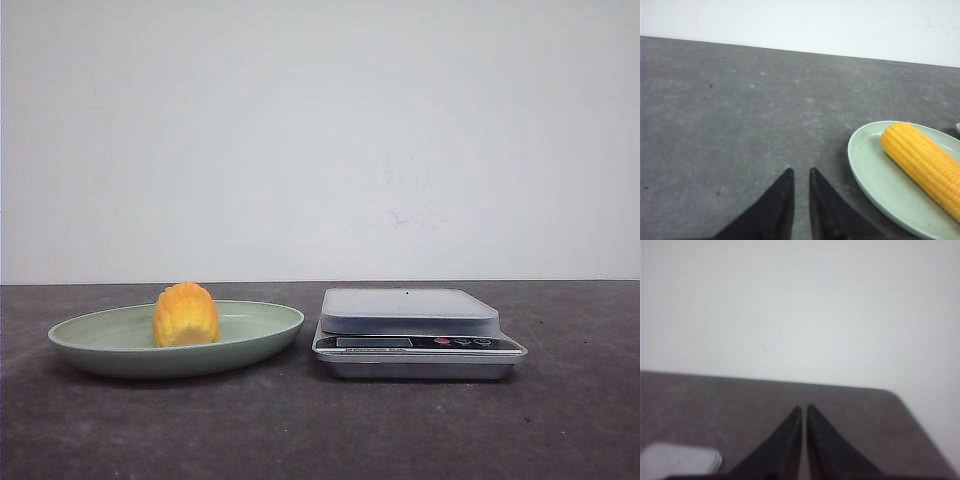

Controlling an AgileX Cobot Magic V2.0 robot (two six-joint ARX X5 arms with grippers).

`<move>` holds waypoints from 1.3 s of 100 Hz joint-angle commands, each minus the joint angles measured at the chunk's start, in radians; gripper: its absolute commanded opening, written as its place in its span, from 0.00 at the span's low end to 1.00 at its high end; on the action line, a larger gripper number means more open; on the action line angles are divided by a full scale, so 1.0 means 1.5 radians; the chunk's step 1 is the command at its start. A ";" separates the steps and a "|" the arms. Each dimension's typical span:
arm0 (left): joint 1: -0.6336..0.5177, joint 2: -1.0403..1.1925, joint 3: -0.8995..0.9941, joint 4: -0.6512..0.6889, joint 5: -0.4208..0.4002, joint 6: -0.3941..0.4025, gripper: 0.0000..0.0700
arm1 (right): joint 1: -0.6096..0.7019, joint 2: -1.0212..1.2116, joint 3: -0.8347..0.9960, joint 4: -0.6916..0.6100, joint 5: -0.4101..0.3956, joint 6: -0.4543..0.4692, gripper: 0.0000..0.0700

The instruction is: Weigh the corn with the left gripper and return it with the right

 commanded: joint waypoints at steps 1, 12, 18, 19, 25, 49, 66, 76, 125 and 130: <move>0.001 -0.001 -0.010 -0.007 -0.001 0.005 0.02 | -0.011 -0.019 -0.072 0.062 -0.011 -0.013 0.02; 0.001 -0.001 -0.010 -0.007 -0.001 0.005 0.02 | -0.021 -0.050 -0.171 0.131 -0.010 -0.010 0.02; 0.001 -0.001 -0.010 -0.007 -0.001 0.005 0.02 | -0.022 -0.063 -0.214 0.165 -0.010 -0.010 0.02; 0.001 -0.001 -0.010 -0.006 -0.001 0.005 0.02 | -0.022 -0.065 -0.221 0.171 -0.010 -0.010 0.02; 0.001 -0.001 -0.010 -0.007 -0.001 0.005 0.02 | -0.022 -0.075 -0.257 0.198 -0.010 -0.010 0.02; 0.001 -0.001 -0.010 -0.006 -0.001 0.005 0.02 | -0.023 -0.075 -0.318 0.187 -0.010 -0.005 0.02; 0.001 -0.001 -0.010 -0.007 -0.001 0.004 0.02 | -0.023 -0.075 -0.318 0.142 -0.001 -0.005 0.02; 0.001 -0.001 -0.010 -0.006 -0.001 0.004 0.02 | -0.023 -0.075 -0.316 0.085 0.000 0.007 0.02; 0.001 -0.001 -0.010 -0.007 -0.001 0.004 0.02 | -0.023 -0.075 -0.317 0.243 -0.002 0.007 0.02; 0.001 -0.001 -0.010 -0.007 -0.001 0.004 0.02 | -0.023 -0.075 -0.317 0.251 -0.003 0.007 0.02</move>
